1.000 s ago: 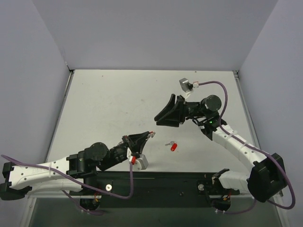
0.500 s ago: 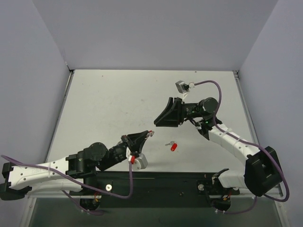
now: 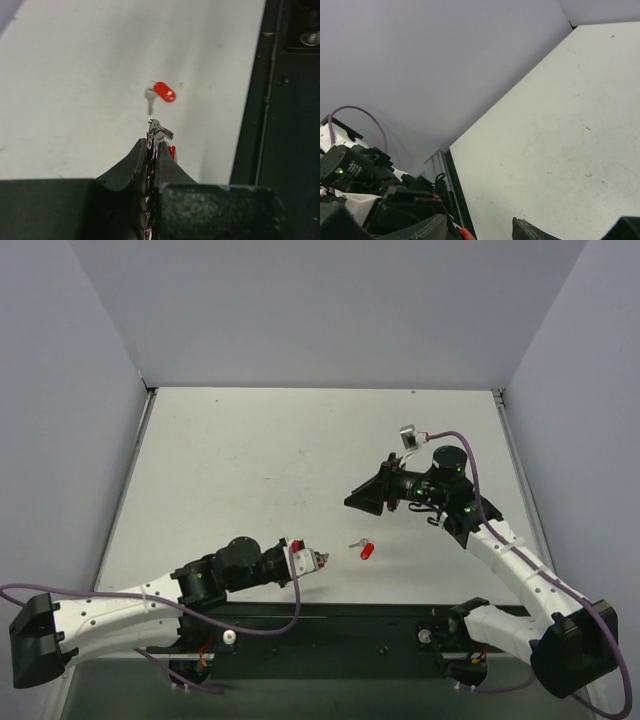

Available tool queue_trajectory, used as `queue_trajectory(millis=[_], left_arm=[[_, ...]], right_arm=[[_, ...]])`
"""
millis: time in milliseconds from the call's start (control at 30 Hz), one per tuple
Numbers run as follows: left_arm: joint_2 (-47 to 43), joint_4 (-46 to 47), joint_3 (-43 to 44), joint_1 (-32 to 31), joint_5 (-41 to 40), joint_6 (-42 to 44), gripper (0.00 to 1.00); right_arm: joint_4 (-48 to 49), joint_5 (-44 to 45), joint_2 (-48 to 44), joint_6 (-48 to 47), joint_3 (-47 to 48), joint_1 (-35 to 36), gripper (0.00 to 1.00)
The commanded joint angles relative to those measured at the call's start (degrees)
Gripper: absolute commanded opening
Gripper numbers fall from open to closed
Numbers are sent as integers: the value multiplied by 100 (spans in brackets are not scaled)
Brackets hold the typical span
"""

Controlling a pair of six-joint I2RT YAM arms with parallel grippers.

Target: Put the keys on the keyring

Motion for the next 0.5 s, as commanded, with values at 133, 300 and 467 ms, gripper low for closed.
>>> queue_trajectory(millis=[133, 300, 467], left_arm=[[1466, 2533, -890, 736, 2720, -2002, 0], [2987, 3503, -610, 1553, 3748, -2312, 0], [3884, 3179, 144, 1949, 3723, -1944, 8]], right_arm=[[-670, 255, 242, -805, -202, -19, 56], [-889, 396, 339, -1025, -299, -11, 61], [-978, 563, 391, -1131, -360, -28, 66]])
